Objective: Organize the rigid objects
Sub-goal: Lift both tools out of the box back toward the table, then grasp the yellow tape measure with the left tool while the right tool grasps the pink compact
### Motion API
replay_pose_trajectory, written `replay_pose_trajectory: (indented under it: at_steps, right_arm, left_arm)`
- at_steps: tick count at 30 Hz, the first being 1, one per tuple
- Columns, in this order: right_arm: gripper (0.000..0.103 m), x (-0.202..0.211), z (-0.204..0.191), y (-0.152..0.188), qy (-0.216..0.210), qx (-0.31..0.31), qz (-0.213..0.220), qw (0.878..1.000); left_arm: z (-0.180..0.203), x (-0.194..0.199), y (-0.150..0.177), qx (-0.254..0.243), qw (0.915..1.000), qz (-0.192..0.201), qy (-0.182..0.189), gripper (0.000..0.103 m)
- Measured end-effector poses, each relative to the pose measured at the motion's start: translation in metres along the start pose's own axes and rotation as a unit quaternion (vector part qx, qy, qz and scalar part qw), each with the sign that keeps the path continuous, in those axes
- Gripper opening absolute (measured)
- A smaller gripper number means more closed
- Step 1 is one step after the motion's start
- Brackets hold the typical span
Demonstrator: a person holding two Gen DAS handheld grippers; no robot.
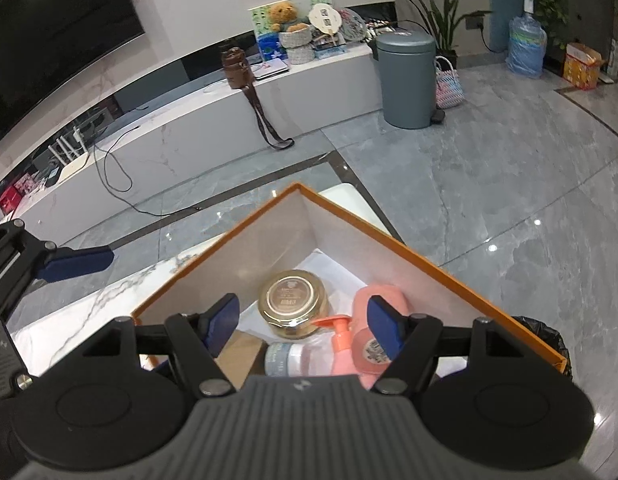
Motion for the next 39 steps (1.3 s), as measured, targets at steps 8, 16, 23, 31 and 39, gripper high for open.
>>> replay_pose_trajectory:
  at_steps: [8,16,23,31,39]
  right_arm:
    - [0.07,0.018,-0.028,0.005,-0.004,0.032,0.012,0.999]
    - [0.071,0.034,-0.05,0.013,-0.004,0.059,0.02,0.998]
    - [0.071,0.049,-0.069,0.018,-0.007,0.077,0.031,0.997]
    - [0.072,0.06,-0.091,0.03,-0.019,0.099,0.07,0.992]
    - [0.079,0.067,-0.113,0.048,-0.052,0.117,0.121,0.984]
  left_arm:
    - [-0.013,0.027,0.022,0.022,0.9997,0.005,-0.012,0.097]
    - [-0.026,0.046,0.04,0.05,0.9986,0.012,-0.014,0.097]
    - [-0.029,0.059,0.061,0.073,0.997,0.021,-0.016,0.097]
    - [-0.027,0.078,0.116,0.147,0.9865,0.062,-0.038,0.097]
    - [-0.012,0.068,0.184,0.236,0.9675,0.089,-0.021,0.097]
Point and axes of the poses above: each gripper's, at about its wrist camera, not at the fingertips, and x roughly against the way its jaws point, z to its right, y to its underside, the point moved 8 cm from there along -x, roughly the way its jaws point, and after that the axes turned 15 degrees about y, right-handed, at the moved point
